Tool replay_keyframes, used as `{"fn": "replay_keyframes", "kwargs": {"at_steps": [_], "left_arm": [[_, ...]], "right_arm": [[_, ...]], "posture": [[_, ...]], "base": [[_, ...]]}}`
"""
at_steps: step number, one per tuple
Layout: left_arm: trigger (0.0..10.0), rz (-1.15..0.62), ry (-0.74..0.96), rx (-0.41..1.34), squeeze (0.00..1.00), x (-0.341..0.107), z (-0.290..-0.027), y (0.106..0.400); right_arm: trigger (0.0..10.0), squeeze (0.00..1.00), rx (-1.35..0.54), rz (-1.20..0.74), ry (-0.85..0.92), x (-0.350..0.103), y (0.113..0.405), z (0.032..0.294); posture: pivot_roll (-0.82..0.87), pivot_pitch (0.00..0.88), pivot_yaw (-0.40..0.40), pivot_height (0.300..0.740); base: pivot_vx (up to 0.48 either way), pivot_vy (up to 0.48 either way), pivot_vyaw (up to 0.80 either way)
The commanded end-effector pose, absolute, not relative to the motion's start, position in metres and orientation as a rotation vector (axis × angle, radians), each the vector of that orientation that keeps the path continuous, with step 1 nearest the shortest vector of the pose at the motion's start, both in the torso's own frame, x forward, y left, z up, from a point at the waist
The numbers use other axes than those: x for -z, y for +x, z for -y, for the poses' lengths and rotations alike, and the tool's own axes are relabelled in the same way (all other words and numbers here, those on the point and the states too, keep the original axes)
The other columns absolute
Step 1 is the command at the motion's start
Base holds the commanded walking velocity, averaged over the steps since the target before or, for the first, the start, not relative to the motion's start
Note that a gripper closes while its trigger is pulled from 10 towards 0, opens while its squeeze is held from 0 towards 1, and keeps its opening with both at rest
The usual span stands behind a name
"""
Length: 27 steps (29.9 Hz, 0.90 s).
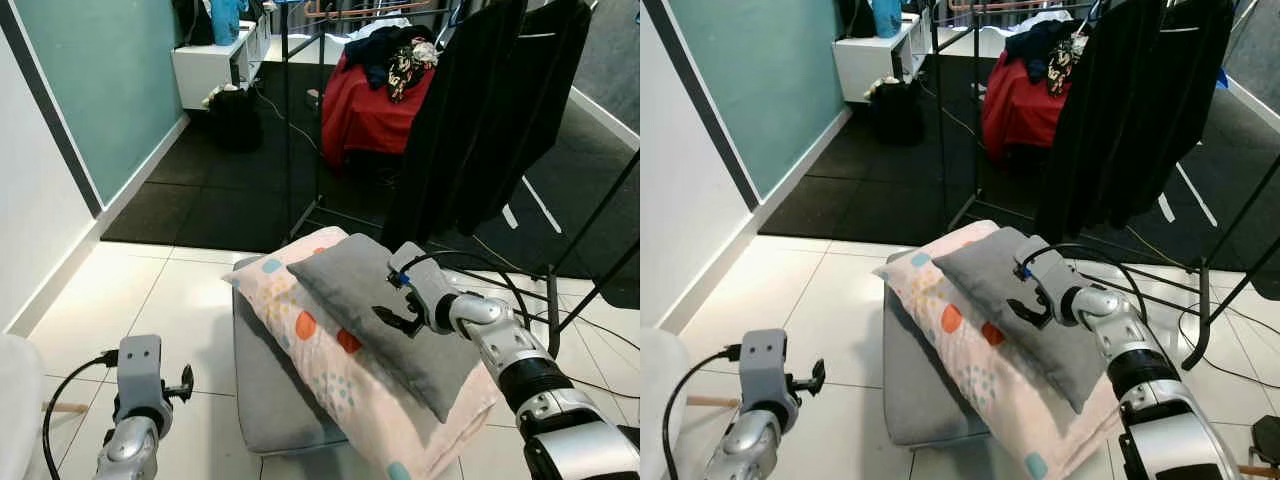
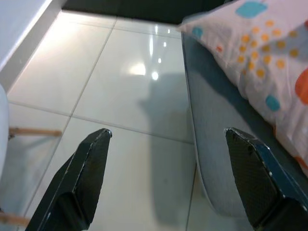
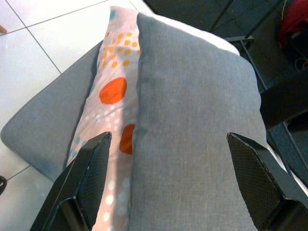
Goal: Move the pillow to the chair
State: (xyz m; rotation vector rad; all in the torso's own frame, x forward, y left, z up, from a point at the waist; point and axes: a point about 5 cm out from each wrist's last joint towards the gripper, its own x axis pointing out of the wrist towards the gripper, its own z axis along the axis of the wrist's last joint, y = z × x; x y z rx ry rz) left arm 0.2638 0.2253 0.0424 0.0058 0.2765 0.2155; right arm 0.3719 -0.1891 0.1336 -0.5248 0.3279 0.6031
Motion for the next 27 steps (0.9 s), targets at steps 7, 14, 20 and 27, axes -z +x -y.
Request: {"fn": "replay_keyframes", "kwargs": {"at_steps": [7, 14, 20, 27], "left_arm": [[10.0, -0.147, 0.029, -0.193, 0.0, -0.076, -0.23, 0.266], [10.0, -0.128, 0.03, -0.199, 0.0, -0.082, -0.231, 0.262], [10.0, -0.134, 0.025, -0.209, 0.0, -0.083, -0.231, 0.258], [10.0, -0.127, 0.035, -0.212, 0.0, -0.09, -0.234, 0.255]], "right_arm": [[10.0, 0.0, -0.588, -0.384, -0.671, -0.123, 0.37, 0.191], [10.0, 0.0, -0.587, -0.388, -0.67, -0.12, 0.369, 0.187], [10.0, 0.0, -0.563, -0.38, -0.664, -0.121, 0.371, 0.187], [10.0, 0.0, -0.548, -0.292, -0.801, -0.127, 0.374, 0.18]], "posture": [[-0.17, 0.102, -0.047, 0.65], [-0.16, 0.115, -0.047, 0.62], [-0.16, 0.12, -0.054, 0.595], [-0.15, 0.144, -0.039, 0.57]], "base": [[0.0, 0.0, 0.0], [0.0, 0.0, 0.0], [0.0, 0.0, 0.0], [0.0, 0.0, 0.0]]}}
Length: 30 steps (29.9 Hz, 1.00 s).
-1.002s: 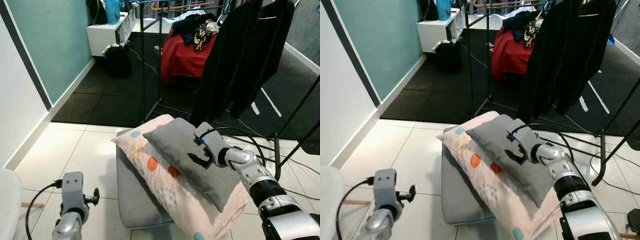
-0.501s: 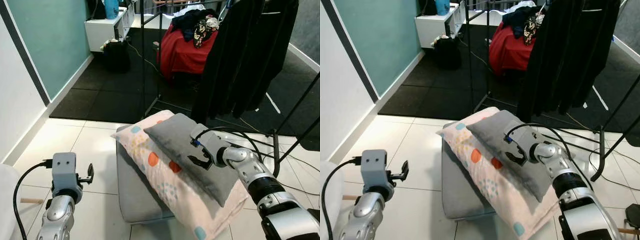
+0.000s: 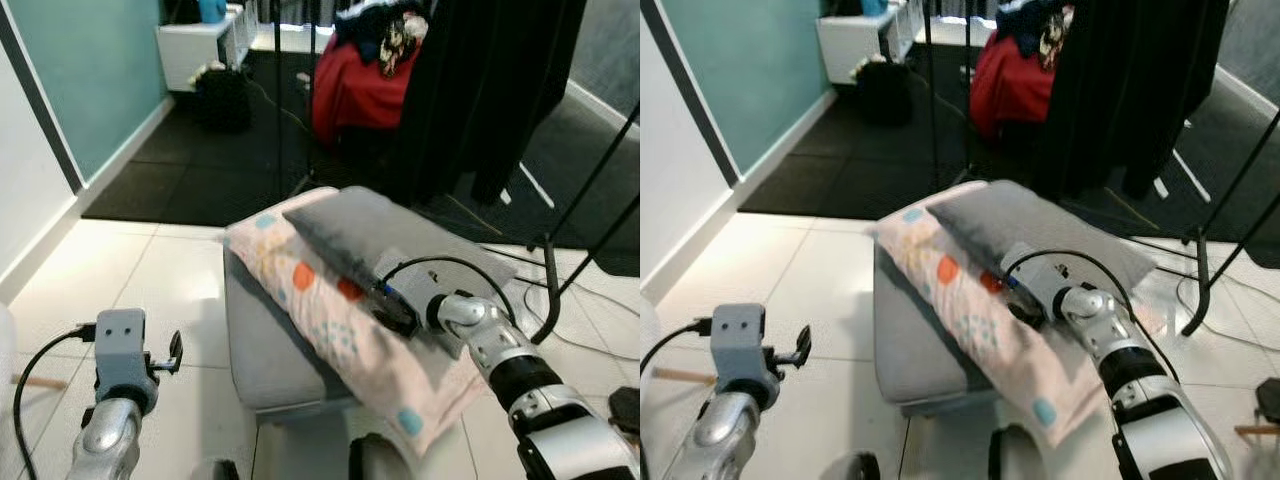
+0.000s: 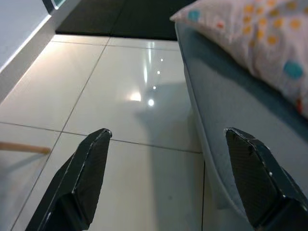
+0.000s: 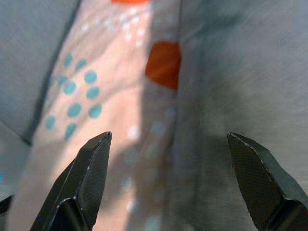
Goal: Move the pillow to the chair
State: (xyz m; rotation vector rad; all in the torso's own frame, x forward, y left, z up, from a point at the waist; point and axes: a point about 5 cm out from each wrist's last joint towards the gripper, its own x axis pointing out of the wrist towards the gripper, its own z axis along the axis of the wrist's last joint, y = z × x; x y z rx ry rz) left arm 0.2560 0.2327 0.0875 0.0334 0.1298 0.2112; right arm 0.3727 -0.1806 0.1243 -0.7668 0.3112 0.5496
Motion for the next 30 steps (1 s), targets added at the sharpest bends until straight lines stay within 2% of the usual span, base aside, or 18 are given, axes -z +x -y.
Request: {"fn": "replay_keyframes", "kwargs": {"at_steps": [1, 2, 3, 6, 11, 15, 19, 22, 25, 27, 28, 29, 30], "left_arm": [[10.0, -0.127, 0.035, -0.212, 0.0, -0.09, -0.234, 0.255], [10.0, -0.127, 0.037, -0.21, 0.0, -0.092, -0.234, 0.255], [10.0, -0.121, 0.039, -0.207, 0.0, -0.095, -0.234, 0.254], [10.0, -0.117, 0.041, -0.205, 0.0, -0.098, -0.234, 0.253], [10.0, -0.113, 0.047, -0.202, 0.0, -0.101, -0.234, 0.252], [10.0, -0.12, 0.055, -0.194, 0.0, -0.103, -0.233, 0.251], [10.0, -0.132, 0.057, -0.193, 0.0, -0.103, -0.233, 0.249], [10.0, -0.135, 0.057, -0.191, 0.0, -0.103, -0.233, 0.249], [10.0, -0.137, 0.058, -0.189, 0.0, -0.103, -0.233, 0.249], [10.0, -0.139, 0.058, -0.187, 0.0, -0.103, -0.232, 0.249], [10.0, -0.139, 0.058, -0.187, 0.0, -0.103, -0.232, 0.249], [10.0, -0.14, 0.058, -0.187, 0.0, -0.103, -0.232, 0.249], [10.0, -0.14, 0.058, -0.187, 0.0, -0.103, -0.232, 0.249]], "right_arm": [[10.0, 0.0, -0.548, -0.292, -0.801, -0.127, 0.374, 0.18], [10.0, 0.0, -0.544, -0.271, -0.818, -0.129, 0.375, 0.179], [10.0, 0.0, -0.54, -0.184, -0.912, -0.138, 0.377, 0.174], [10.0, 0.0, -0.545, -0.119, -0.98, -0.143, 0.377, 0.169], [10.0, 0.0, -0.591, -0.016, -1.026, -0.151, 0.375, 0.156], [10.0, 0.0, -0.692, 0.081, -0.928, -0.166, 0.37, 0.136], [10.0, 0.0, -0.823, 0.063, -0.593, -0.178, 0.364, 0.117], [10.0, 0.0, -0.903, 0.046, -0.461, -0.183, 0.36, 0.11], [10.0, 0.0, -0.945, 0.053, -0.433, -0.187, 0.357, 0.107], [10.0, 0.0, -0.878, 0.085, -0.551, -0.192, 0.363, 0.113], [10.0, 0.0, -0.878, 0.085, -0.551, -0.192, 0.363, 0.113], [10.0, 0.0, -0.832, 0.099, -0.638, -0.194, 0.367, 0.117], [10.0, 0.0, -0.832, 0.099, -0.638, -0.194, 0.367, 0.117]], "posture": [[-0.15, 0.144, -0.039, 0.57], [-0.15, 0.144, -0.039, 0.565], [-0.14, 0.154, -0.035, 0.555], [-0.14, 0.157, -0.035, 0.545], [-0.13, 0.166, -0.033, 0.53], [-0.13, 0.178, -0.03, 0.51], [-0.13, 0.181, -0.03, 0.49], [-0.13, 0.174, -0.03, 0.475], [-0.13, 0.173, -0.031, 0.465], [-0.13, 0.161, -0.031, 0.455], [-0.13, 0.161, -0.031, 0.455], [-0.13, 0.16, -0.032, 0.45], [-0.13, 0.16, -0.032, 0.45]], "base": [[0.0, 0.0, 0.0], [0.0, 0.0, 0.0], [0.0, 0.0, 0.0], [0.0, 0.0, 0.0], [0.0, 0.0, 0.0], [0.0, 0.0, 0.0], [0.0, 0.0, 0.0], [0.0, 0.0, 0.0], [0.0, 0.0, 0.0], [0.0, 0.0, 0.0], [0.0, 0.0, 0.0], [0.0, 0.0, 0.0], [0.0, 0.0, 0.0]]}}
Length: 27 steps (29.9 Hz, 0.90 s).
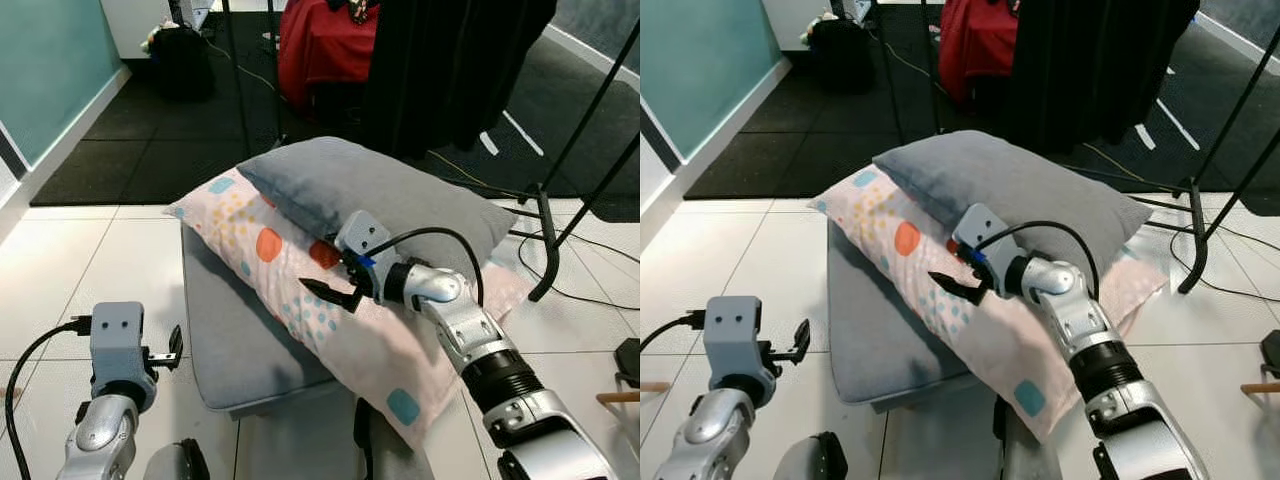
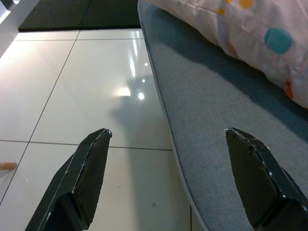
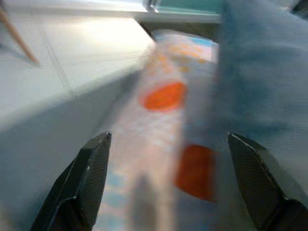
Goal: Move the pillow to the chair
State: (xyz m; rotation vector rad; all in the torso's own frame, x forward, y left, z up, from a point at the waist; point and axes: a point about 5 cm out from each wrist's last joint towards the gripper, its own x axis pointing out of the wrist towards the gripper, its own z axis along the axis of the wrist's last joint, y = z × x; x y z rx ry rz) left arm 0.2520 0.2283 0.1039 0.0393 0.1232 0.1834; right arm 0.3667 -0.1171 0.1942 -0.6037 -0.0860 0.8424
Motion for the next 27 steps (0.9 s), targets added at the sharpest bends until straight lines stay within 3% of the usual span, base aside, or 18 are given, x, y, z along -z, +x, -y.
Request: {"fn": "replay_keyframes", "kwargs": {"at_steps": [1, 8, 13, 21, 27], "left_arm": [[10.0, -0.14, 0.058, -0.186, 0.0, -0.103, -0.232, 0.249], [10.0, -0.145, 0.053, -0.185, 0.0, -0.103, -0.23, 0.249], [10.0, -0.15, 0.051, -0.187, 0.0, -0.102, -0.23, 0.247], [10.0, -0.154, 0.051, -0.187, 0.0, -0.101, -0.23, 0.247], [10.0, -0.16, 0.045, -0.185, 0.0, -0.099, -0.228, 0.246]], "right_arm": [[10.0, 0.0, -0.801, 0.104, -0.714, -0.194, 0.37, 0.121], [10.0, 0.0, -0.627, 0.039, -0.994, -0.187, 0.378, 0.146], [10.0, 0.0, -0.608, -0.128, -1.148, -0.163, 0.375, 0.159], [10.0, 0.0, -0.513, -0.09, -1.207, -0.169, 0.38, 0.162], [10.0, 0.0, -0.581, 0.111, -1.031, -0.192, 0.379, 0.139]], "posture": [[-0.13, 0.159, -0.032, 0.445], [-0.13, 0.164, -0.033, 0.425], [-0.13, 0.168, -0.034, 0.401], [-0.12, 0.176, -0.037, 0.401], [-0.13, 0.175, -0.04, 0.401]], "base": [[0.0, 0.0, 0.0], [0.0, 0.0, 0.0], [0.0, 0.0, 0.0], [0.0, 0.0, 0.0], [0.0, 0.0, 0.0]]}}
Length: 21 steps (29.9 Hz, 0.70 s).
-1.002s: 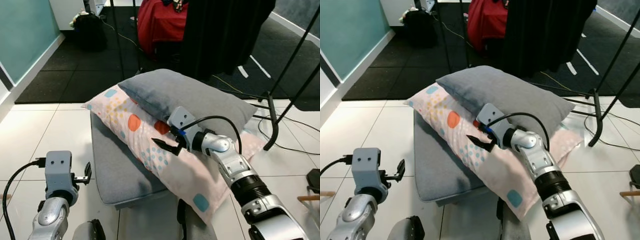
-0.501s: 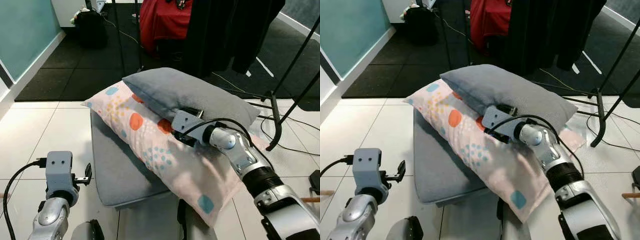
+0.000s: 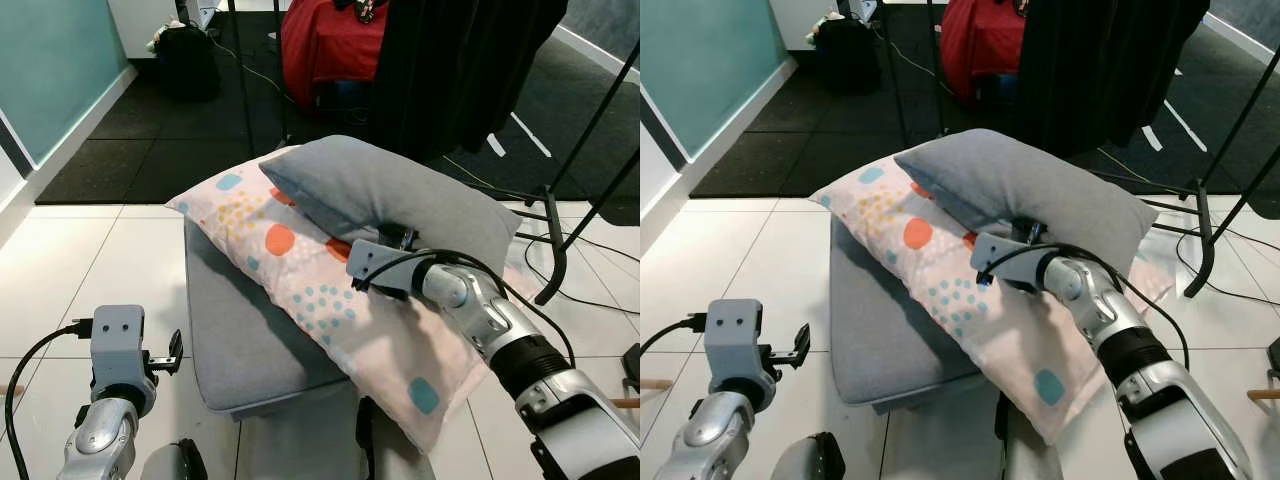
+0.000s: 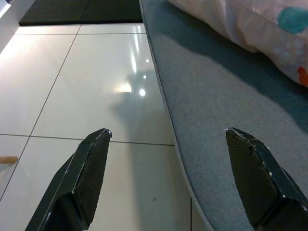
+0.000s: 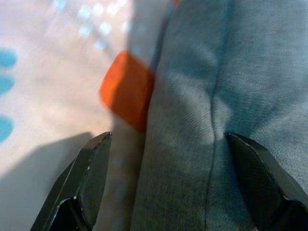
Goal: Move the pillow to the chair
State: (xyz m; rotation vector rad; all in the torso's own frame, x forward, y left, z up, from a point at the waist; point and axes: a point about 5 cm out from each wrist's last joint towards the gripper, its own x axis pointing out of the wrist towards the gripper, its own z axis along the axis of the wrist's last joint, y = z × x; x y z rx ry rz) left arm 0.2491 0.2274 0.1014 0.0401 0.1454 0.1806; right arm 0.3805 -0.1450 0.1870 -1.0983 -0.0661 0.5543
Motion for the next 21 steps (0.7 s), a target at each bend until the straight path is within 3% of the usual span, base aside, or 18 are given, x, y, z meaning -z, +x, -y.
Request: {"fn": "replay_keyframes", "kwargs": {"at_steps": [1, 6, 10, 12, 21], "left_arm": [[10.0, -0.16, 0.044, -0.185, 0.0, -0.099, -0.228, 0.246], [10.0, -0.162, 0.042, -0.183, 0.0, -0.098, -0.227, 0.248], [10.0, -0.161, 0.037, -0.179, 0.0, -0.097, -0.225, 0.249], [10.0, -0.159, 0.037, -0.18, 0.0, -0.098, -0.226, 0.249], [10.0, -0.149, 0.035, -0.191, 0.0, -0.1, -0.228, 0.249]], "right_arm": [[10.0, 0.0, -0.595, 0.167, -0.979, -0.201, 0.377, 0.132], [10.0, 0.0, -0.638, 0.286, -0.891, -0.221, 0.371, 0.115], [10.0, 0.0, -0.638, 0.318, -0.939, -0.225, 0.369, 0.111], [10.0, 0.0, -0.577, 0.183, -1.016, -0.211, 0.379, 0.125], [10.0, 0.0, -0.493, -0.021, -1.081, -0.188, 0.386, 0.153]], "posture": [[-0.13, 0.174, -0.041, 0.401], [-0.13, 0.171, -0.042, 0.401], [-0.14, 0.164, -0.046, 0.401], [-0.14, 0.157, -0.051, 0.401], [-0.14, 0.15, -0.058, 0.401]], "base": [[0.0, 0.0, 0.0], [0.0, 0.0, 0.0], [0.0, 0.0, 0.0], [0.0, 0.0, 0.0], [0.0, 0.0, 0.0]]}}
